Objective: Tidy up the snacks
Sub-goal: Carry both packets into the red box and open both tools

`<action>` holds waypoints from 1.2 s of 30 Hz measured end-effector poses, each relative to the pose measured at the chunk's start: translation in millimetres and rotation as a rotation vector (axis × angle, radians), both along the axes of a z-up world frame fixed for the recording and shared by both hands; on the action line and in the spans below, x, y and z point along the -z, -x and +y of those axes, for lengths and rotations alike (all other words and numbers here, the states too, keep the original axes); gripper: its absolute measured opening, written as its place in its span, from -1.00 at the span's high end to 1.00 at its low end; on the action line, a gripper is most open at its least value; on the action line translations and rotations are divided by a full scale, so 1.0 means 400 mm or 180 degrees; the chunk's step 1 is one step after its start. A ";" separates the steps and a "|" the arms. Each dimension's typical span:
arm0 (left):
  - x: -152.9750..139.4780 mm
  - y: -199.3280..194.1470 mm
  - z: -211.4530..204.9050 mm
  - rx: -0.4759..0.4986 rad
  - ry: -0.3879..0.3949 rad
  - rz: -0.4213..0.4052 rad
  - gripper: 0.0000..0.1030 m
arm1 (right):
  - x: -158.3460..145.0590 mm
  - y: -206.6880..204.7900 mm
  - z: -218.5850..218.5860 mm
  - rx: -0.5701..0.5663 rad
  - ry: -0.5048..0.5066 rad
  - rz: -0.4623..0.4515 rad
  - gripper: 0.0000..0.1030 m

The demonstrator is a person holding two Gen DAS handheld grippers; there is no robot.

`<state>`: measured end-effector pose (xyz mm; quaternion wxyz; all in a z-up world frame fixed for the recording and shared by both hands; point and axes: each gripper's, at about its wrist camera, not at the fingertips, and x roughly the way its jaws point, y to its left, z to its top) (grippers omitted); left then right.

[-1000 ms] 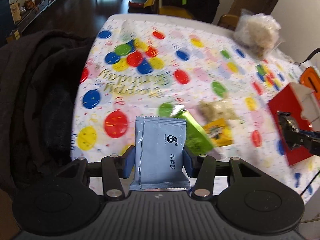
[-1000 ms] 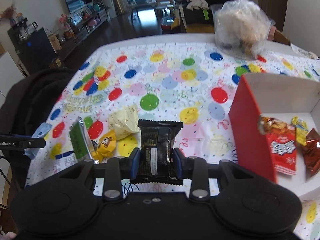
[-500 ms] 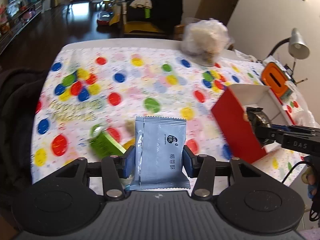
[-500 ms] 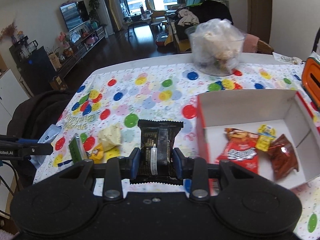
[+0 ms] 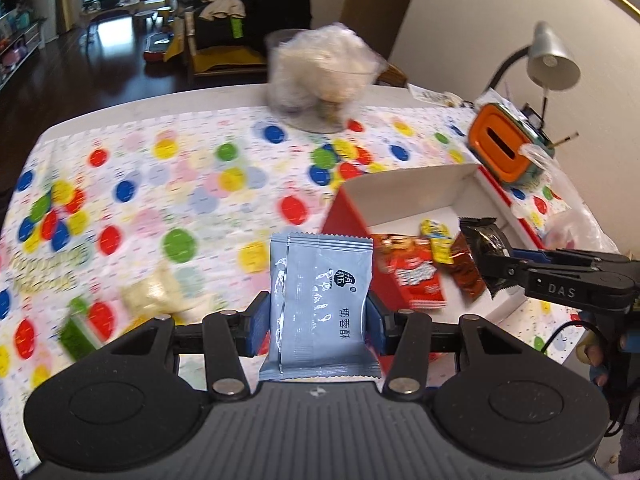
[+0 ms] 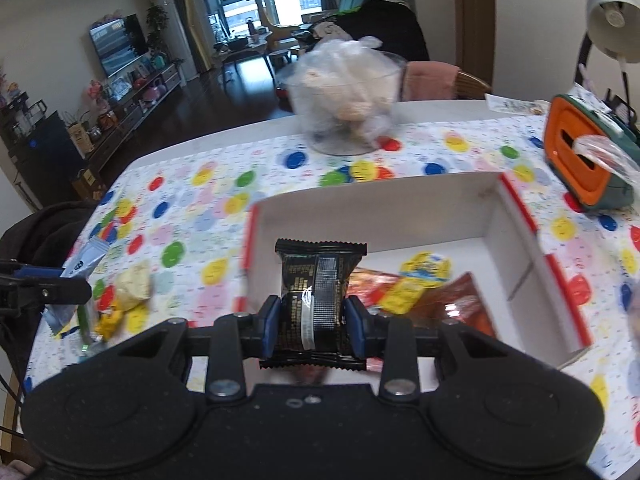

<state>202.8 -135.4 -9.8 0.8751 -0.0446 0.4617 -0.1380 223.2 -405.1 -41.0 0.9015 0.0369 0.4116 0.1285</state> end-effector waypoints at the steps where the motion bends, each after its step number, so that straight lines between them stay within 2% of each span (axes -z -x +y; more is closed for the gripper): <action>1: 0.002 -0.008 -0.025 0.0024 -0.0009 0.0001 0.06 | 0.003 -0.007 -0.019 0.0006 0.0006 0.0013 0.33; 10: 0.014 -0.076 -0.219 0.0234 -0.0076 0.0042 0.06 | 0.041 -0.078 -0.171 0.0095 0.0012 0.0127 0.33; 17: 0.059 -0.135 -0.326 0.0354 -0.0160 0.0235 0.06 | 0.084 -0.141 -0.237 0.0106 0.0125 0.0254 0.33; 24: 0.114 -0.207 -0.398 0.0361 -0.0313 0.0431 0.06 | 0.115 -0.203 -0.231 -0.0202 0.0283 0.0323 0.33; 28: 0.155 -0.244 -0.430 0.0327 -0.0509 0.0586 0.06 | 0.132 -0.236 -0.209 -0.0397 0.0349 0.0380 0.33; 36: 0.203 -0.312 -0.476 0.0323 -0.0616 0.0923 0.06 | 0.175 -0.295 -0.179 -0.0523 0.0495 0.0574 0.33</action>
